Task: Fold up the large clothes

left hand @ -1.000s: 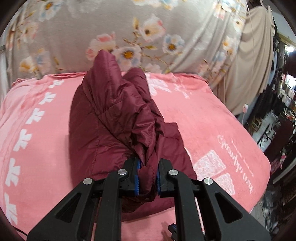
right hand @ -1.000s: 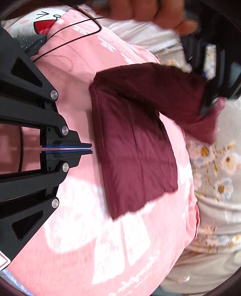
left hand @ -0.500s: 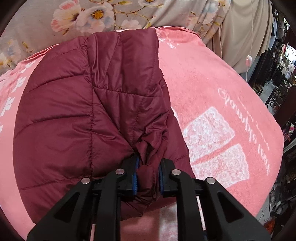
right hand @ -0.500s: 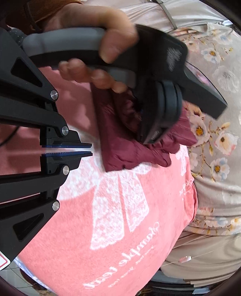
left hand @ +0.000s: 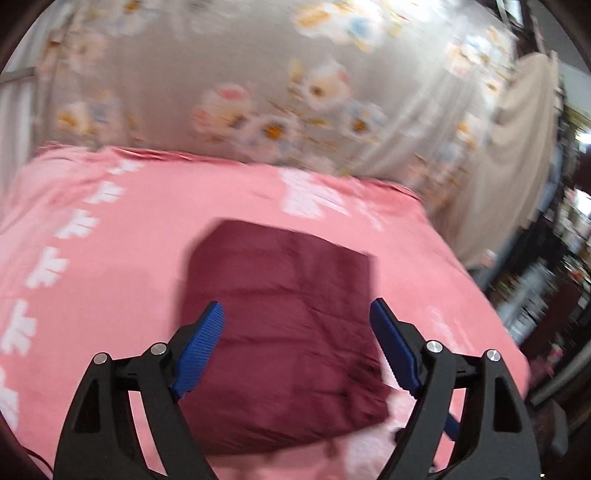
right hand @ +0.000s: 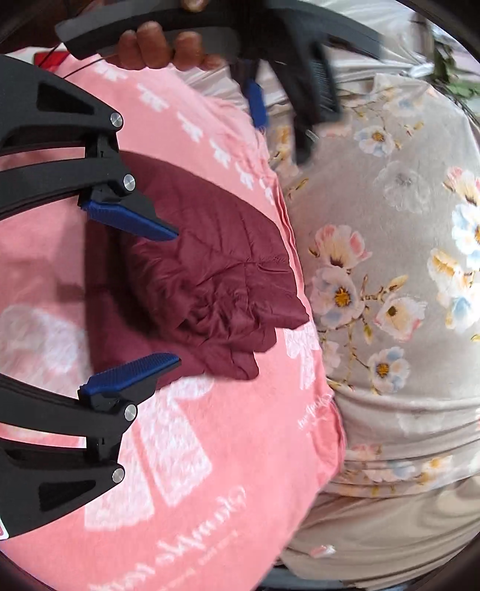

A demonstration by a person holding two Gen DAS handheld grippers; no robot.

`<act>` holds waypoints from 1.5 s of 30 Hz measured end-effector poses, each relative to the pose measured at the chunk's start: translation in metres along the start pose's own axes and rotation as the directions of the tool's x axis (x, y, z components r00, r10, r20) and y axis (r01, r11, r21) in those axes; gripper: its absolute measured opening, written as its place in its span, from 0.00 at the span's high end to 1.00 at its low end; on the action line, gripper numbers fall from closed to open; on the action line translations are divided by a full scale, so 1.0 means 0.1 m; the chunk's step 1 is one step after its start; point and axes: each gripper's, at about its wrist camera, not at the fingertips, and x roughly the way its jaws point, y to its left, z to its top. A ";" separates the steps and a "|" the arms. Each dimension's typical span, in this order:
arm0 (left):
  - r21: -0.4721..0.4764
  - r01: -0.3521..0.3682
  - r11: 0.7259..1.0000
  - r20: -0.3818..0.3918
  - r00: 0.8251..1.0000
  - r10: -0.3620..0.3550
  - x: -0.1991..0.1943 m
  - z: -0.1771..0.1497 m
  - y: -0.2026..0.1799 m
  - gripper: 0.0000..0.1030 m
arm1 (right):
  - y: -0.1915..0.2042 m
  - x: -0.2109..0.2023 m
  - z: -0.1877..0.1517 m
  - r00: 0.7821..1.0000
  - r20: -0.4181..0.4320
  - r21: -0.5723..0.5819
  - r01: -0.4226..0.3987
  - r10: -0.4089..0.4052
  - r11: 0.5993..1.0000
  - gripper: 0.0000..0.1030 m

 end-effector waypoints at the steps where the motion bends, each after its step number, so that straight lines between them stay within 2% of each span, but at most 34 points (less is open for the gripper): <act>1: -0.024 -0.076 0.997 0.013 0.997 0.076 0.00 0.03 0.14 0.24 | -0.03 0.07 0.01 1.000 -0.016 0.030 -0.013 0.014 0.999 0.40; 3: -0.073 -0.189 0.979 0.048 0.980 0.193 -0.01 0.07 0.37 0.24 | -0.05 0.20 -0.04 0.998 -0.051 0.095 -0.030 0.035 0.995 0.40; 5: -0.120 -0.335 0.935 0.099 0.933 0.347 -0.03 0.07 0.57 0.23 | -0.14 0.36 -0.05 0.995 -0.086 0.151 -0.030 0.043 0.988 0.39; 6: -0.137 -0.375 0.917 0.117 0.913 0.391 -0.05 0.09 0.67 0.22 | -0.17 0.42 -0.06 0.994 -0.098 0.166 -0.033 0.050 0.986 0.40; 7: -0.160 -0.417 0.895 0.133 0.889 0.438 -0.07 0.11 0.76 0.18 | -0.22 0.49 -0.07 0.991 -0.114 0.187 -0.045 0.068 0.981 0.45; 8: -0.195 -0.453 0.870 0.149 0.863 0.483 -0.11 0.14 0.87 0.17 | -0.25 0.55 -0.08 0.987 -0.127 0.204 -0.072 0.100 0.976 0.53; 9: -0.217 -0.463 0.860 0.158 0.852 0.499 -0.13 0.18 0.93 0.17 | -0.26 0.58 -0.09 0.983 -0.142 0.210 -0.083 0.114 0.974 0.77; 10: -0.229 -0.464 0.856 0.162 0.848 0.504 -0.18 0.20 0.97 0.17 | -0.28 0.60 -0.08 0.982 -0.151 0.213 -0.077 0.111 0.974 0.86; 11: -0.231 -0.451 0.862 0.159 0.857 0.491 -0.21 0.23 1.03 0.17 | -0.29 0.57 -0.06 0.984 -0.141 0.219 -0.079 0.112 0.973 0.88; 12: -0.224 -0.428 0.876 0.149 0.873 0.465 -0.22 0.25 1.07 0.17 | -0.32 0.49 -0.02 0.987 -0.108 0.227 -0.094 0.121 0.969 0.90; 13: -0.212 -0.394 0.894 0.134 0.895 0.426 -0.22 0.27 1.06 0.17 | -0.32 0.40 0.02 0.990 -0.079 0.222 -0.101 0.121 0.970 0.91; 14: -0.192 -0.328 0.925 0.110 0.929 0.352 -0.17 0.30 1.02 0.18 | -0.31 0.28 0.07 0.993 -0.044 0.204 -0.098 0.109 0.974 0.91; 16: -0.150 -0.232 0.961 0.071 0.967 0.245 -0.06 0.32 0.88 0.19 | -0.30 0.10 0.12 0.997 0.001 0.177 -0.072 0.073 0.982 0.92; 18: -0.086 -0.131 0.988 0.023 0.991 0.134 0.06 0.33 0.61 0.25 | -0.32 -0.01 0.12 0.999 0.017 0.165 -0.049 0.047 0.985 0.92; 19: -0.051 -0.086 0.995 -0.003 0.996 0.086 0.15 0.33 0.44 0.26 | -0.33 -0.01 0.11 0.999 0.010 0.158 -0.034 0.033 0.987 0.92; 22: 0.030 0.024 0.999 -0.077 0.997 -0.021 0.45 0.28 -0.05 0.26 | -0.43 0.09 0.00 0.999 -0.040 0.158 0.011 -0.005 0.987 0.92; 26: 0.126 0.031 0.992 -0.171 0.985 -0.009 1.02 0.01 -0.59 0.30 | -0.58 0.21 -0.17 0.996 -0.079 0.187 0.043 -0.029 0.981 0.92; 30: 0.148 0.020 0.989 -0.256 0.967 0.019 1.45 -0.27 -0.69 0.32 | -0.68 0.32 -0.26 0.993 -0.115 0.204 0.054 -0.031 0.978 0.92; 36: 0.220 -0.043 0.975 -0.241 0.966 0.096 1.68 -0.52 -0.75 0.32 | -0.68 0.43 -0.36 0.987 -0.143 0.170 0.093 -0.069 0.981 0.91; 45: 0.268 -0.085 0.960 -0.221 0.964 0.147 1.87 -0.74 -0.80 0.31 | -0.68 0.54 -0.43 0.982 -0.161 0.138 0.123 -0.100 0.983 0.91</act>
